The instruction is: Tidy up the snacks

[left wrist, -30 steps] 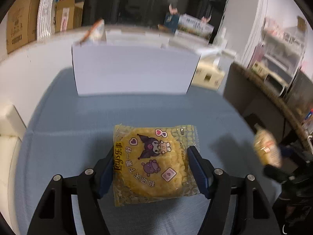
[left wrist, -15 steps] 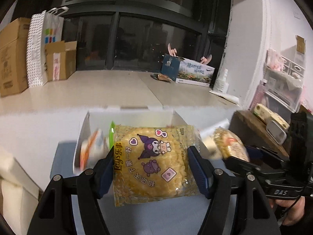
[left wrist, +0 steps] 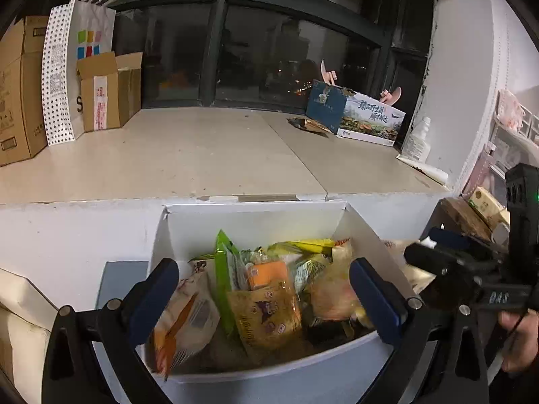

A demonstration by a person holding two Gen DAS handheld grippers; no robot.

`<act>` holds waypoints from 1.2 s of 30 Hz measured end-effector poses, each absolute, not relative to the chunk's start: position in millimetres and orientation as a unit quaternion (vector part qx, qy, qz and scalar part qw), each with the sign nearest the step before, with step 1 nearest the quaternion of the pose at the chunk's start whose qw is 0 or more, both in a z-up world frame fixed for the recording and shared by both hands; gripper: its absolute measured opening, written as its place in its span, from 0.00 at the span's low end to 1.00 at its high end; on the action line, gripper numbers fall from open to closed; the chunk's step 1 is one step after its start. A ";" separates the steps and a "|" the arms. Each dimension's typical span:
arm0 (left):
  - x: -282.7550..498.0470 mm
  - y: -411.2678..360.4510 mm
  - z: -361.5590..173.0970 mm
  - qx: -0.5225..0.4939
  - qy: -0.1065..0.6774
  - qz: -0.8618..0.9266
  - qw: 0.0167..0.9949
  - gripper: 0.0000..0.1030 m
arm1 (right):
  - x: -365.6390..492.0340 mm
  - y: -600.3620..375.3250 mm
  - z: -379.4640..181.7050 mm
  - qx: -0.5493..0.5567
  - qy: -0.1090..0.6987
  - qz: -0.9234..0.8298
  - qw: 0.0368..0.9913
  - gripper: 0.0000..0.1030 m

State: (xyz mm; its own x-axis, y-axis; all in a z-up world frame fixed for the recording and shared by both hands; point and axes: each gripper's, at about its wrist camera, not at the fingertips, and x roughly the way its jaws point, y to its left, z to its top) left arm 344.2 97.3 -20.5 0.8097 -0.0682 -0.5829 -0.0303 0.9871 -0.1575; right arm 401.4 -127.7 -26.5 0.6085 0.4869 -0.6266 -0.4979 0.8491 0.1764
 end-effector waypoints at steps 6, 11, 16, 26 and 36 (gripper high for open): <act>296.0 76.8 -2.2 -0.014 0.259 0.009 0.966 1.00 | 371.5 -136.2 -13.9 -0.025 0.316 0.289 0.903 1.00; 254.9 64.3 10.4 -0.014 0.248 0.015 0.968 1.00 | 330.8 -136.6 0.3 -0.059 0.287 0.280 0.914 1.00; 206.7 55.0 15.0 -0.035 0.241 0.024 0.970 1.00 | 290.5 -146.7 7.8 -0.045 0.279 0.314 0.907 1.00; 125.7 28.8 10.9 -0.060 0.270 0.031 0.960 1.00 | 212.5 -172.9 -7.8 -0.045 0.303 0.297 0.904 1.00; 64.2 15.1 6.4 -0.068 0.274 0.030 0.959 1.00 | 140.9 -207.6 -20.3 -0.039 0.316 0.304 0.898 1.00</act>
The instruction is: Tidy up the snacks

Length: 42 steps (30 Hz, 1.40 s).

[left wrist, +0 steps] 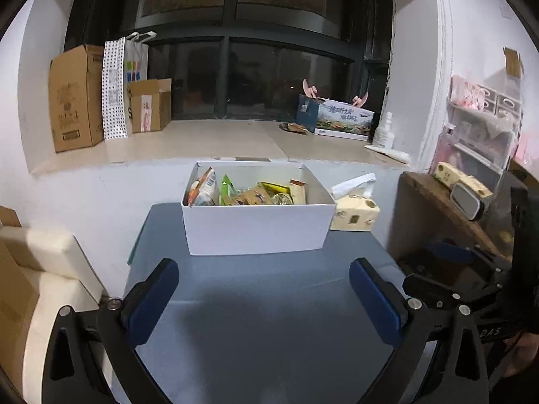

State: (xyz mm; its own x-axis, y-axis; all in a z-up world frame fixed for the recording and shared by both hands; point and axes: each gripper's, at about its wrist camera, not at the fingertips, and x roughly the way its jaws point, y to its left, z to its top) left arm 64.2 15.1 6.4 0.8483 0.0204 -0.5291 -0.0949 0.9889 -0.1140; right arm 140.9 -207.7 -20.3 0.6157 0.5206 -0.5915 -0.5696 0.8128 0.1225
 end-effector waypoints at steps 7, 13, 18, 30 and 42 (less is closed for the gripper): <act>58.6 15.7 12.8 -0.069 0.271 0.041 0.959 1.00 | 134.9 -213.7 -14.3 -0.033 0.310 0.302 0.901 1.00; 60.6 16.1 14.0 -0.071 0.276 0.034 0.958 1.00 | 129.9 -207.5 -10.1 -0.041 0.302 0.312 0.900 1.00; 59.1 13.9 15.3 -0.065 0.276 0.033 0.958 1.00 | 126.2 -203.4 -7.7 -0.050 0.297 0.314 0.900 1.00; 61.9 14.3 14.7 -0.062 0.282 0.036 0.957 1.00 | 124.1 -201.7 -5.4 -0.057 0.294 0.311 0.902 1.00; 63.1 12.4 11.3 -0.052 0.288 0.037 0.955 1.00 | 121.6 -200.0 -4.4 -0.057 0.294 0.314 0.901 1.00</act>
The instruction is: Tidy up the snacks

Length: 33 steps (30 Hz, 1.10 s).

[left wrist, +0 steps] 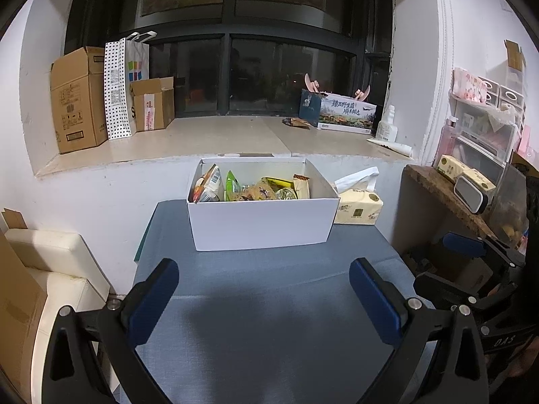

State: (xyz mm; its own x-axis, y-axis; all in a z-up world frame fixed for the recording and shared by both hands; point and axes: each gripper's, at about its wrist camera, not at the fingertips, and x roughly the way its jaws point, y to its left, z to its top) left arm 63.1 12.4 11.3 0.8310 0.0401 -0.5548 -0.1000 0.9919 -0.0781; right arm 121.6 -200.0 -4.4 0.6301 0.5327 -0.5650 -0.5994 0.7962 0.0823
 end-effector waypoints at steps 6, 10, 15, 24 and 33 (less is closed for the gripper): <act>62.7 10.6 11.1 -0.050 0.289 0.036 0.955 1.00 | 121.5 -199.3 -4.4 -0.056 0.294 0.315 0.901 1.00; 63.3 9.9 11.0 -0.048 0.289 0.036 0.955 1.00 | 121.5 -198.3 -4.6 -0.057 0.294 0.316 0.901 1.00; 63.4 10.7 11.0 -0.048 0.290 0.038 0.955 1.00 | 120.8 -197.6 -4.2 -0.055 0.294 0.317 0.900 1.00; 65.2 9.6 9.5 -0.046 0.296 0.033 0.954 1.00 | 121.5 -197.8 -5.6 -0.055 0.294 0.320 0.899 1.00; 66.3 11.3 9.8 -0.047 0.296 0.035 0.953 1.00 | 121.3 -198.5 -5.9 -0.054 0.294 0.321 0.899 1.00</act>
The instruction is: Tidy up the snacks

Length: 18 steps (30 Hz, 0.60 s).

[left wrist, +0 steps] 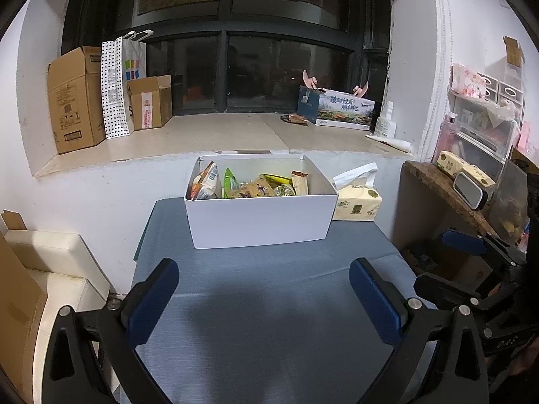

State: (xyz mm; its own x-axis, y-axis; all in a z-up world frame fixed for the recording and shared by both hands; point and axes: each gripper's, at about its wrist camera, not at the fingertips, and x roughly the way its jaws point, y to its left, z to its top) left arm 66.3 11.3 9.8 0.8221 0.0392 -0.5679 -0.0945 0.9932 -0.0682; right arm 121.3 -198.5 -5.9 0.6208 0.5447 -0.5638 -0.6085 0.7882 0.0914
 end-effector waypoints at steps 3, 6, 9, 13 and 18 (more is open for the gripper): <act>65.2 10.5 9.9 -0.047 0.295 0.034 0.954 1.00 | 120.8 -198.7 -5.6 -0.054 0.294 0.321 0.899 1.00; 63.8 10.3 10.6 -0.047 0.292 0.033 0.955 1.00 | 120.9 -199.2 -6.2 -0.053 0.294 0.320 0.899 1.00; 64.4 9.5 10.6 -0.043 0.294 0.033 0.954 1.00 | 120.1 -199.9 -6.9 -0.052 0.294 0.321 0.899 1.00; 64.6 7.0 11.0 -0.039 0.293 0.033 0.955 1.00 | 119.7 -201.1 -7.3 -0.052 0.293 0.321 0.899 1.00; 64.0 7.7 11.4 -0.039 0.292 0.036 0.955 1.00 | 119.5 -202.7 -7.6 -0.049 0.294 0.320 0.899 1.00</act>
